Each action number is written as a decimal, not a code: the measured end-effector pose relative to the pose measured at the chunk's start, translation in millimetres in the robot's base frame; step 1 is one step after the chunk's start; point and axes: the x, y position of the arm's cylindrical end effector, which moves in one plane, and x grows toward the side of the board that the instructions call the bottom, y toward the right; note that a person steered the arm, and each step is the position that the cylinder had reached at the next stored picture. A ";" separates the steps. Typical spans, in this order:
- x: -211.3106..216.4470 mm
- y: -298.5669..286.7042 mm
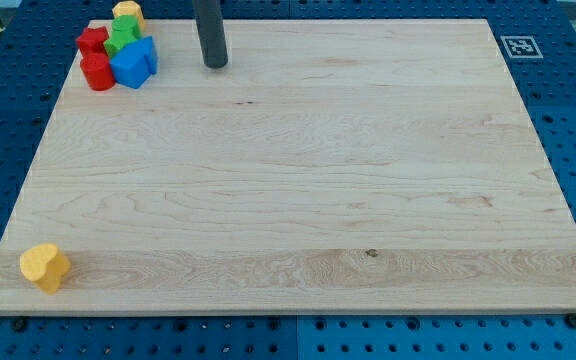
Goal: Move your arm towards yellow hexagon
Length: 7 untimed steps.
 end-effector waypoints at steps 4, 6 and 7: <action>-91.2 -30.2; -91.5 -56.0; -91.4 -59.7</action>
